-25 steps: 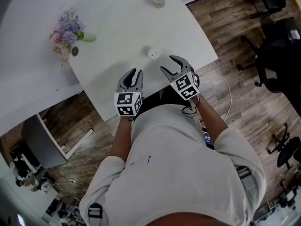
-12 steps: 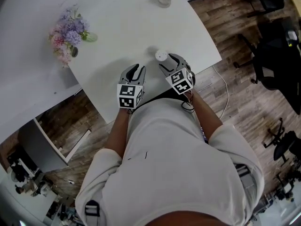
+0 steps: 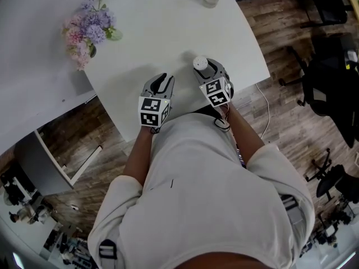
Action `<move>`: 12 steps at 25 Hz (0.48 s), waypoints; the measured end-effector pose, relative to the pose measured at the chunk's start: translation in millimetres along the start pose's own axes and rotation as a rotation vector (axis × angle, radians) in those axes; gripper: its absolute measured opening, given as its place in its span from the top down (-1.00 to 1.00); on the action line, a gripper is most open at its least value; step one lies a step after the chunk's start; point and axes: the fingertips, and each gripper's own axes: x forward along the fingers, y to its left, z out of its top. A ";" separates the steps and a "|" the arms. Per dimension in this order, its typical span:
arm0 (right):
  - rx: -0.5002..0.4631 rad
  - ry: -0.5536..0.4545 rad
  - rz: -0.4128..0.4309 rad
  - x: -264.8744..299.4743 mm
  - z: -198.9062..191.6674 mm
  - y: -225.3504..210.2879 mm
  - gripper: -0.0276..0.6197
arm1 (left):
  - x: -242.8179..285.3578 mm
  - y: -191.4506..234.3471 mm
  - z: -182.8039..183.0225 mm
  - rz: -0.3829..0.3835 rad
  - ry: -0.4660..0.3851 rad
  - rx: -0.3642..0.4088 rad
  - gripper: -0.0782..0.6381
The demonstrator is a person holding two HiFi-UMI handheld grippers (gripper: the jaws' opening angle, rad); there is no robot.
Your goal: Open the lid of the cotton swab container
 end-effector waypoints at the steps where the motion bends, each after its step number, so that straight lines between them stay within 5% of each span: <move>1: -0.003 0.000 0.002 0.7 0.2 -0.6 0.18 | -1.2 1.2 -0.4 0.006 -0.003 -0.005 0.48; 12: 0.025 -0.014 0.027 10.3 17.2 -2.5 0.11 | -12.4 10.0 -7.0 0.044 -0.019 -0.046 0.48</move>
